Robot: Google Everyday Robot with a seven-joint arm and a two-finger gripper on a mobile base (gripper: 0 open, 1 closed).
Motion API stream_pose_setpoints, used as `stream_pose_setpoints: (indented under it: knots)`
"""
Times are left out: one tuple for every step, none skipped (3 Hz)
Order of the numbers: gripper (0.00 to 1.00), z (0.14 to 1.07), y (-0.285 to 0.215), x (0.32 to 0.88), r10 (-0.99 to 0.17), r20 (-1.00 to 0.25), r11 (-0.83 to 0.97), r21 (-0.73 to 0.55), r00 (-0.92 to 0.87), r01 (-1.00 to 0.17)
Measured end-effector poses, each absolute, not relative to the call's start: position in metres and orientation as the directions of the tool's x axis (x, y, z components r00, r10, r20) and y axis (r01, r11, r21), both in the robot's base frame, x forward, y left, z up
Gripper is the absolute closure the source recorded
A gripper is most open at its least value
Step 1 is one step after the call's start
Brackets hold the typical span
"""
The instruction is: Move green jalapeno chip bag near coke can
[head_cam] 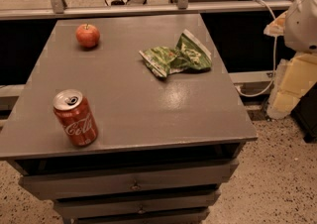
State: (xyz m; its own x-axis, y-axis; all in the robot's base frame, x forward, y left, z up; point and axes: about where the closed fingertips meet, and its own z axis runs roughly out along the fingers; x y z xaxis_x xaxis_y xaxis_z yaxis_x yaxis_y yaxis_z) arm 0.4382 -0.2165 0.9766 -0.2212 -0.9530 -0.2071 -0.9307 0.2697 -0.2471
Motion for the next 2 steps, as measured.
stream_pose_setpoints:
  knots:
    - [0.00,0.9766,-0.2165,0.4382,-0.953,-0.207,0.270,-0.247,-0.221,-0.931]
    - [0.00,0.9741,-0.2114,0.4411,-0.957,-0.228,0.239,-0.267,-0.179,-0.934]
